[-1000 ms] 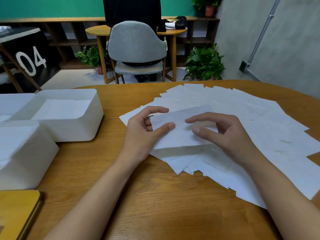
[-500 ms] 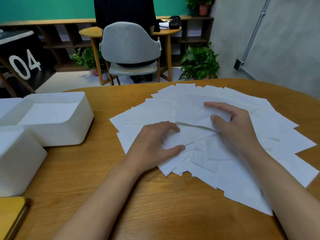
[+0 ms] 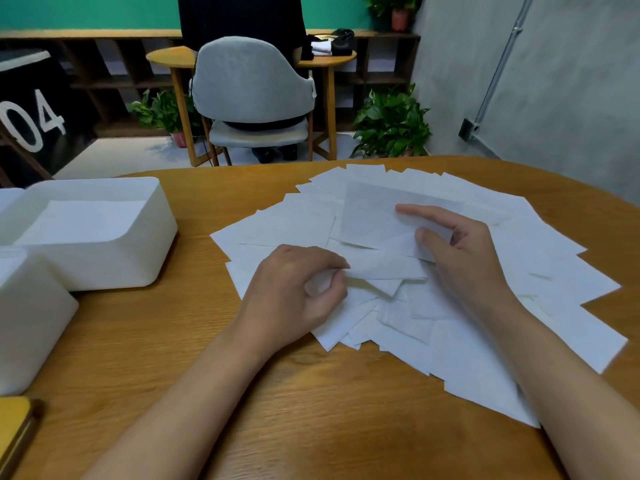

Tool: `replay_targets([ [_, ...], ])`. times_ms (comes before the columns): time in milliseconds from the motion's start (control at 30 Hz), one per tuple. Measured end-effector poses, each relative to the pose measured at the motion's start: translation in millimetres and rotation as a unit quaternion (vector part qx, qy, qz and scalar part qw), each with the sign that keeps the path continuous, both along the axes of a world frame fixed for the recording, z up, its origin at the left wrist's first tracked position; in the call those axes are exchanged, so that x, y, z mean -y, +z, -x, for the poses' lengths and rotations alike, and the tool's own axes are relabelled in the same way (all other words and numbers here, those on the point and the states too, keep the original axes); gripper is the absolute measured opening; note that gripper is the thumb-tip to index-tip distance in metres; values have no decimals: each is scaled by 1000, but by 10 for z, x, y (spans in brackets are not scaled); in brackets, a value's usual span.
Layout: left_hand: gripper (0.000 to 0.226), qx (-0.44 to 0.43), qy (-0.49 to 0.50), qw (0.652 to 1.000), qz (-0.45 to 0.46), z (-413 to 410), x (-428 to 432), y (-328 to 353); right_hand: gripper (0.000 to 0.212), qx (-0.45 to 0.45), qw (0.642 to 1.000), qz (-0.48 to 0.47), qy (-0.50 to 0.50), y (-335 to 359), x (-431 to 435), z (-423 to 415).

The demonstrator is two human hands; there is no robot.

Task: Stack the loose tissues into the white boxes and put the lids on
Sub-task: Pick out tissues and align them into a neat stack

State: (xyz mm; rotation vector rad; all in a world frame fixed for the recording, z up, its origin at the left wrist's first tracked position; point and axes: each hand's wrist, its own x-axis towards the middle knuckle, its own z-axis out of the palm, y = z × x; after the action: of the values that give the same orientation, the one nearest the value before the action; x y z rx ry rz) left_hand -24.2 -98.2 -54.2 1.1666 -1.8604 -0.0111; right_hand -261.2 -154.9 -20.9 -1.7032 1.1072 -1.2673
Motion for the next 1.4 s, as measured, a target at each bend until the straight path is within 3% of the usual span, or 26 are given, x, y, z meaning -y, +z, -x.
replay_targets([
  [300,16,-130,-29,991,-15,30,-84,153,26,15,999,-6,44,-11,-30,-24],
  [433,18,-248,-29,964,-96,24,-79,255,69,36,992,-7,122,-48,-72,-49],
  [533,19,-278,-9,951,-133,-28,-16,228,81,61,984,-40,165,-39,-102,-106],
  [567,19,-280,-2,948,-149,-36,4,210,75,70,981,-52,170,-37,-121,-127],
  [700,16,-274,18,944,-183,-16,28,174,8,44,993,-51,102,-33,-195,-227],
  [733,10,-283,8,940,-190,-15,31,174,5,41,993,-58,90,-50,-197,-233],
  [767,4,-290,-1,936,-199,-13,22,191,8,41,993,-67,86,-63,-201,-234],
  [900,28,-312,-8,927,-207,-30,30,212,22,35,992,-81,92,-46,-210,-251],
  [1100,28,-358,-25,908,-216,-28,30,212,55,-7,993,-28,111,-34,-227,-278],
  [1400,22,-337,-20,927,-161,-29,35,230,61,-20,995,-3,101,-8,-220,-260],
])
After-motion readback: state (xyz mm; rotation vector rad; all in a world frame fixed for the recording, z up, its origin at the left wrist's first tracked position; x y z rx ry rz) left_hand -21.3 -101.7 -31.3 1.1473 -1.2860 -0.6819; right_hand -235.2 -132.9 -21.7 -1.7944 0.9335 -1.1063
